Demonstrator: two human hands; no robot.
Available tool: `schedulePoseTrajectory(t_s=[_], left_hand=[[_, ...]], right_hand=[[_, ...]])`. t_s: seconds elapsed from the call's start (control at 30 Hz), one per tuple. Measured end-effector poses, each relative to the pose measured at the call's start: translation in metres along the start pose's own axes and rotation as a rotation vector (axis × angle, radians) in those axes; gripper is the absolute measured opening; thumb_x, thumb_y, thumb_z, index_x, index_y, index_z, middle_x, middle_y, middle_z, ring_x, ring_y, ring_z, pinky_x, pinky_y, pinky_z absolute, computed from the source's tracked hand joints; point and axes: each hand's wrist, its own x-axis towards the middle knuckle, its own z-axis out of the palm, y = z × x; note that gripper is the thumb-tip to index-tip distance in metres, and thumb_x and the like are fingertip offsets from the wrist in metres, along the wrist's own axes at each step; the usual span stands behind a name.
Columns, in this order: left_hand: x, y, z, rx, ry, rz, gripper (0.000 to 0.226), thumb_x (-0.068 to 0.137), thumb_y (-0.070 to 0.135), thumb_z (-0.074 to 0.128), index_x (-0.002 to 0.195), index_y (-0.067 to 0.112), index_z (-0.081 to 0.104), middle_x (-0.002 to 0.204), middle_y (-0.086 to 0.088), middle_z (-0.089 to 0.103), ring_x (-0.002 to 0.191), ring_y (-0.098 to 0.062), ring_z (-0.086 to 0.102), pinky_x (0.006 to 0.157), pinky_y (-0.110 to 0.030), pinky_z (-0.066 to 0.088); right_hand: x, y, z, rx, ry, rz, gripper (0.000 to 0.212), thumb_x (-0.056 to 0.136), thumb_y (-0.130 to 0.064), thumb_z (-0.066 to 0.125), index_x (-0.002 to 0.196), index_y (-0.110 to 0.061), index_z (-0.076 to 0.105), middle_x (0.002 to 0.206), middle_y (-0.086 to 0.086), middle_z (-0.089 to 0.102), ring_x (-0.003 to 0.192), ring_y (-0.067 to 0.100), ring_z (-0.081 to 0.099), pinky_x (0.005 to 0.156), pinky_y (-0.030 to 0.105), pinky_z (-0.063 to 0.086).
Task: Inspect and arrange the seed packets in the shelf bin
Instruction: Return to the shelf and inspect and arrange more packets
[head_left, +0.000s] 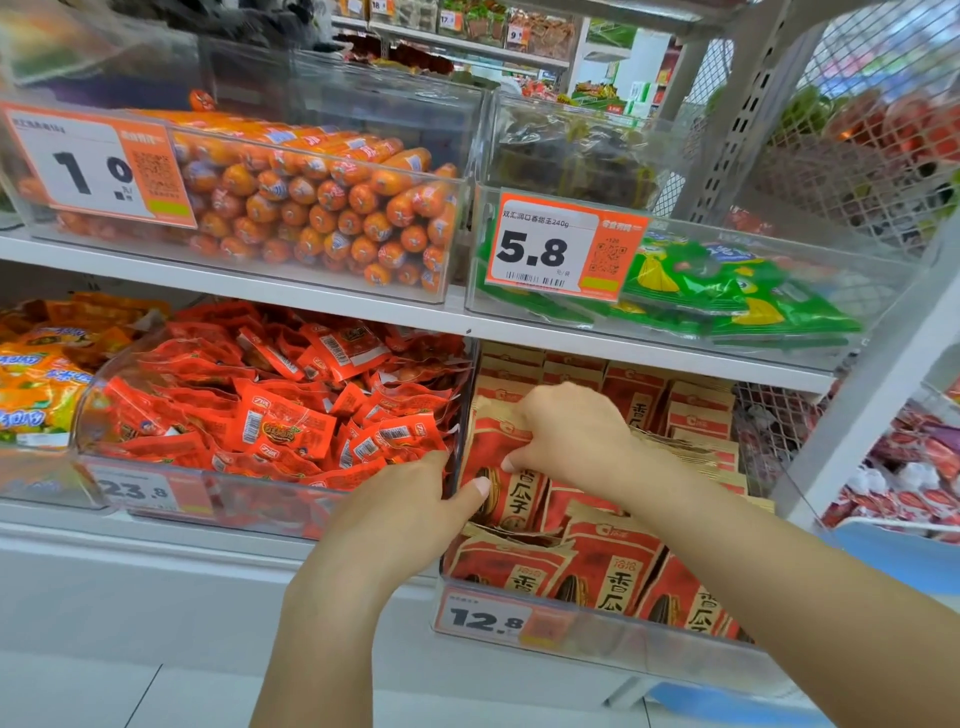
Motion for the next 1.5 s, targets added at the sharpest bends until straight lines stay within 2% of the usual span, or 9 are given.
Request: schedulePoseTrajectory(t_s=[0.27,0.4,0.53,0.67,0.93,1.03,1.2,1.33,1.5], left_hand=[[0.001,0.001,-0.001,-0.087,0.109,0.044,0.058,0.096,0.058,0.042,0.144,0.027,0.041,0.135,0.003,0.059,0.122,-0.019,0.055,0.097,-0.037,0.046],[-0.002,0.009,-0.004,-0.210,0.269,0.140,0.052,0.096,0.050,0.050,0.143,0.029,0.044,0.134,0.007,0.059,0.122,-0.015,0.054,0.095,-0.032,0.045],[-0.010,0.028,-0.010,-0.575,0.433,0.299,0.044,0.092,0.046,0.057,0.134,0.033,0.054,0.123,0.025,0.060,0.119,0.003,0.053,0.099,-0.029,0.046],[-0.027,0.059,-0.013,-0.886,0.203,0.462,0.047,0.082,0.049,0.057,0.124,0.028,0.062,0.111,0.018,0.071,0.106,0.007,0.062,0.088,-0.010,0.047],[-0.028,0.070,0.010,-0.865,-0.079,0.406,0.044,0.069,0.042,0.074,0.108,0.023,0.066,0.087,-0.004,0.077,0.080,-0.018,0.074,0.072,-0.030,0.059],[-0.027,0.064,0.016,-0.832,-0.076,0.321,0.048,0.066,0.043,0.076,0.107,0.020,0.066,0.087,-0.007,0.077,0.081,-0.024,0.074,0.078,-0.044,0.059],[-0.029,0.063,0.021,-0.896,-0.028,0.250,0.041,0.066,0.039,0.078,0.101,0.020,0.070,0.085,-0.009,0.077,0.079,-0.025,0.074,0.079,-0.040,0.058],[-0.029,0.080,0.030,-1.026,0.012,0.240,0.030,0.069,0.021,0.080,0.097,0.014,0.070,0.077,-0.007,0.076,0.066,-0.015,0.072,0.062,-0.026,0.058],[-0.029,0.096,0.032,-1.097,0.084,0.231,0.033,0.070,0.037,0.064,0.093,0.014,0.069,0.076,-0.003,0.075,0.061,-0.011,0.069,0.053,-0.019,0.051]], right_hand=[[-0.041,0.011,-0.040,0.238,0.363,0.009,0.020,0.084,-0.039,0.073,0.098,-0.025,0.068,0.069,-0.010,0.054,0.087,0.025,0.062,0.065,0.032,0.037],[-0.072,0.015,-0.055,0.552,0.798,-0.055,0.030,0.080,-0.023,0.080,0.101,-0.026,0.059,0.083,-0.008,0.070,0.079,0.019,0.068,0.073,0.040,0.053],[-0.098,0.019,-0.074,1.008,0.997,-0.087,0.041,0.082,-0.008,0.077,0.099,-0.031,0.048,0.078,-0.013,0.073,0.075,0.003,0.069,0.070,0.027,0.056],[-0.115,0.030,-0.077,1.363,0.923,0.004,0.039,0.084,-0.005,0.072,0.110,-0.026,0.052,0.082,-0.002,0.077,0.071,0.016,0.072,0.067,0.036,0.060],[-0.123,0.045,-0.023,1.752,0.727,0.264,0.052,0.068,-0.015,0.075,0.116,-0.017,0.057,0.081,0.007,0.077,0.067,0.019,0.072,0.066,0.038,0.060],[-0.118,0.046,-0.004,1.826,0.630,0.320,0.055,0.067,-0.020,0.074,0.119,-0.013,0.058,0.082,0.008,0.077,0.068,0.017,0.072,0.061,0.031,0.059],[-0.119,0.048,0.003,1.834,0.499,0.322,0.013,0.090,-0.024,0.063,0.096,-0.016,0.071,0.076,0.001,0.075,0.065,0.012,0.070,0.057,0.024,0.056],[-0.126,0.040,0.005,1.954,0.448,0.369,0.025,0.093,-0.035,0.059,0.081,-0.021,0.076,0.084,0.010,0.076,0.072,0.026,0.072,0.071,0.042,0.059],[-0.130,0.036,0.009,1.970,0.457,0.374,0.024,0.094,-0.032,0.056,0.088,-0.015,0.072,0.083,0.008,0.076,0.070,0.021,0.073,0.063,0.034,0.060]])
